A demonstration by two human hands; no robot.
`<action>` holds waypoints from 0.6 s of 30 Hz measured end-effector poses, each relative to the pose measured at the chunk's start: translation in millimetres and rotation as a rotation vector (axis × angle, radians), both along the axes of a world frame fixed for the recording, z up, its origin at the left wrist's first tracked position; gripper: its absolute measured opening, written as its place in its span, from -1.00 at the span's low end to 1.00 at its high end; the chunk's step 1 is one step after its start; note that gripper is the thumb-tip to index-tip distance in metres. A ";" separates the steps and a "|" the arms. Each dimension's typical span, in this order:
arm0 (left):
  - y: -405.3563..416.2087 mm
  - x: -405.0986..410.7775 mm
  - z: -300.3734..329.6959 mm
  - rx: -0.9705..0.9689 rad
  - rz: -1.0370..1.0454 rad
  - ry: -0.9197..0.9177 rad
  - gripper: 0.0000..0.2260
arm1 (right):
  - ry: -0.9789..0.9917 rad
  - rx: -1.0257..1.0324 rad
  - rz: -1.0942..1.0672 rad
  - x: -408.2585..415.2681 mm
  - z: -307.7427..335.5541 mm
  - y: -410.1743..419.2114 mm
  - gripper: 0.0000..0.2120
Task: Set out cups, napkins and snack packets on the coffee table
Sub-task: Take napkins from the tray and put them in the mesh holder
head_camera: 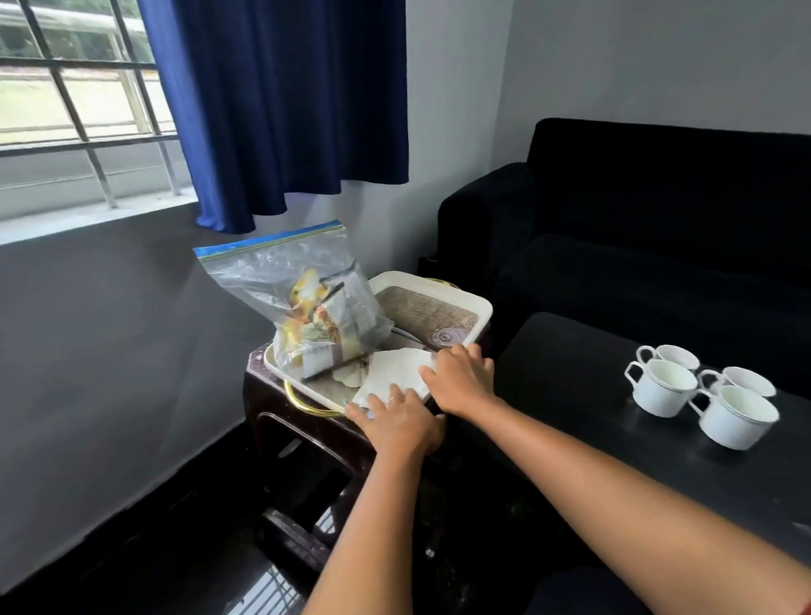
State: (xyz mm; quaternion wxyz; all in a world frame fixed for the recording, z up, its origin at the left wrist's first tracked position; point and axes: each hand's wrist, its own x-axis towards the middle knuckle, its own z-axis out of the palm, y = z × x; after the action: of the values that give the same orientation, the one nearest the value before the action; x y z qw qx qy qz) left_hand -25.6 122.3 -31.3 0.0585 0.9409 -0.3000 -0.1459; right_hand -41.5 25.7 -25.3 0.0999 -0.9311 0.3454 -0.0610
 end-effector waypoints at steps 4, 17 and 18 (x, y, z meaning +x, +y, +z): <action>-1.2 -0.1 -0.6 -0.027 0.007 0.010 -0.45 | 0.076 0.010 -0.059 10.7 -8.4 -1.4 -0.54; -1.4 -3.6 2.9 0.006 0.039 0.033 -0.47 | -0.147 -0.029 0.033 26.3 -15.5 5.6 -0.78; -1.9 -4.5 3.6 -0.011 0.047 0.032 -0.48 | -0.196 0.010 0.056 24.4 -14.0 6.2 -0.78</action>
State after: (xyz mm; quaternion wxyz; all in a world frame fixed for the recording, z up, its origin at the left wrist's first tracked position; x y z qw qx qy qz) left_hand -30.1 120.3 -27.7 0.0721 0.9449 -0.2775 -0.1579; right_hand -17.1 31.9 -39.3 0.1395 -0.9294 0.3082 -0.1472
